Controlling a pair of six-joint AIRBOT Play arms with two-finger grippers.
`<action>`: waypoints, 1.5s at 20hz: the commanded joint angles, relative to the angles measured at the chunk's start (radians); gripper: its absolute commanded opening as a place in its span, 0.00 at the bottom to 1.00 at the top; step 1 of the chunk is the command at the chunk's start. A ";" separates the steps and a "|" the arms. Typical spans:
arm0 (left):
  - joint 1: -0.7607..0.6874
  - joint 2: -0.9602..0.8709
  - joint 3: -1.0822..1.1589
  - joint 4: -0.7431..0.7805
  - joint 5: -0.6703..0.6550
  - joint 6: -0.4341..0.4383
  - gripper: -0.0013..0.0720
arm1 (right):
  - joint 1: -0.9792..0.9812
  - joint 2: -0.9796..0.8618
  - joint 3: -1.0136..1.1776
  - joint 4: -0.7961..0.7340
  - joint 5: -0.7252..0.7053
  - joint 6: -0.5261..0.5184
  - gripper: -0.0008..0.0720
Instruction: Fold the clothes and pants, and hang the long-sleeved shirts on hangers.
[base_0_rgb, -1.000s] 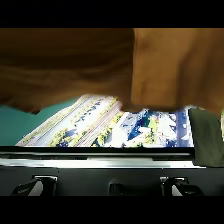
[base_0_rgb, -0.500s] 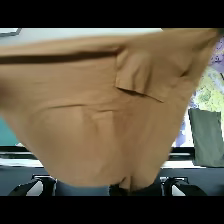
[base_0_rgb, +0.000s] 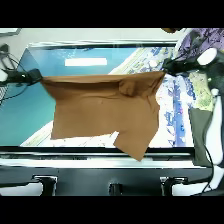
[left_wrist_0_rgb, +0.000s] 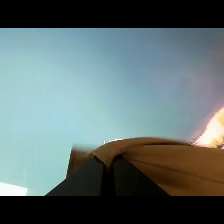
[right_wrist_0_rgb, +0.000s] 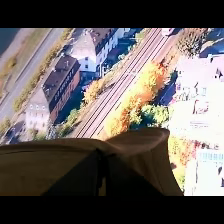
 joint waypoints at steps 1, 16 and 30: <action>-0.016 -0.150 0.018 -0.002 0.070 -0.009 0.03 | 0.002 -0.137 -0.005 0.020 -0.092 -0.001 0.04; -0.014 -0.251 0.018 -0.002 -0.340 -0.015 0.03 | 0.002 -0.211 -0.005 -0.064 0.212 0.008 0.04; -0.012 -0.291 0.022 -0.002 -0.391 -0.035 0.68 | 0.002 -0.263 -0.005 -0.022 0.319 0.026 0.22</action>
